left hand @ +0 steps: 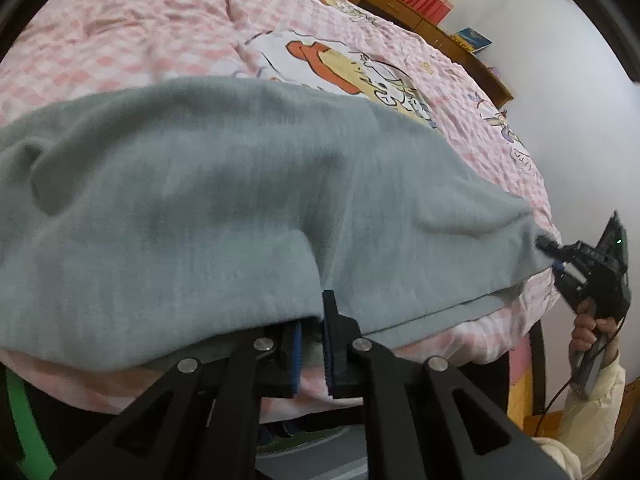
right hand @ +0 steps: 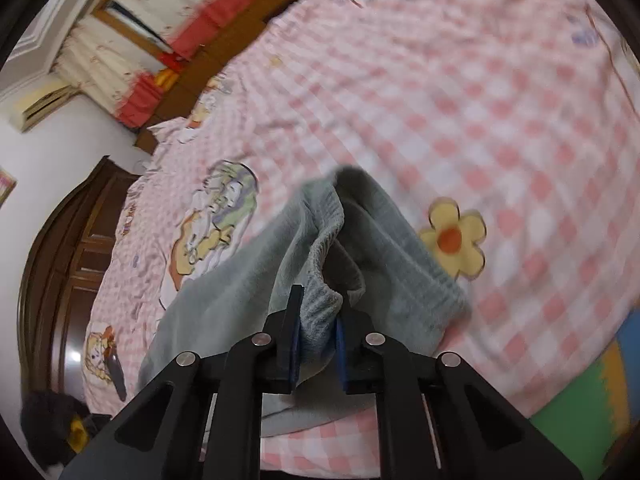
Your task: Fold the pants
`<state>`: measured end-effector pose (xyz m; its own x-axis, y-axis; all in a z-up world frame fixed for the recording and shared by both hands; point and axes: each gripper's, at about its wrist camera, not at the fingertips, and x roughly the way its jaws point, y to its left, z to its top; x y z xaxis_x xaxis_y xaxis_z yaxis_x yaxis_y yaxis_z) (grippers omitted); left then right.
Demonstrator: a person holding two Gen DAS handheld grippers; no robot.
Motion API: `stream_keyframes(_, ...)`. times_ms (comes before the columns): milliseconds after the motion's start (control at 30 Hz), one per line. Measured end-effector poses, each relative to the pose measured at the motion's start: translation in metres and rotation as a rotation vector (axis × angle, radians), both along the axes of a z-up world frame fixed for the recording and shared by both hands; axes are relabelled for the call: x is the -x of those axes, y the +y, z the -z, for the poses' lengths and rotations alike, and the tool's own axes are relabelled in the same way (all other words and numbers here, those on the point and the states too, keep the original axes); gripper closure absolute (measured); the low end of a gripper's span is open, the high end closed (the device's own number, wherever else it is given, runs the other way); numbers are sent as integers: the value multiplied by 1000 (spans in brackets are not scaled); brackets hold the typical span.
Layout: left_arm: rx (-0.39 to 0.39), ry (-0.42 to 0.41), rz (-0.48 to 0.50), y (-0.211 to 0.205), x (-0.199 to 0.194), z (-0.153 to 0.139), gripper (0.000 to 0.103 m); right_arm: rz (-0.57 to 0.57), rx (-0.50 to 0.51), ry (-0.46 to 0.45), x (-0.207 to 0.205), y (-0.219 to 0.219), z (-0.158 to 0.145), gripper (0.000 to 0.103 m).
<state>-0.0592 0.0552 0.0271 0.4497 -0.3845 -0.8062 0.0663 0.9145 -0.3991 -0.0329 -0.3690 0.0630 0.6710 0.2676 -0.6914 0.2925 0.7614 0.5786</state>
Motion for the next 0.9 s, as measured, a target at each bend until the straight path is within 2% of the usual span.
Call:
stream_keyframes(100, -25, -24, -15, 8, 5, -4, 81, -4, -17, 13, 1, -3, 5, 89)
stream_keyframes(433, 32, -11, -75, 19, 3, 2, 68, -27, -14, 72, 4, -2, 24, 87)
stream_keyframes(600, 56, -14, -114, 20, -8, 3, 66, -50, 8, 89, -4, 1, 27, 87)
stream_keyframes(633, 57, -17, -117, 19, -10, 2, 68, -57, 16, 87, -5, 1, 26, 87)
stream_keyframes(667, 51, -17, -119, 19, -11, 2, 74, -61, 26, 80, -6, 1, 24, 89)
stream_keyframes(700, 47, -16, -121, 20, -12, 1, 100, -64, 35, 69, -5, 0, 19, 91)
stream_keyframes(800, 88, -30, -120, 25, -2, -9, 101, -56, 61, 15, 1, -8, 1, 92)
stream_keyframes(900, 81, -52, -100, 24, 11, -19, 101, -49, 86, -9, 10, -18, -9, 92)
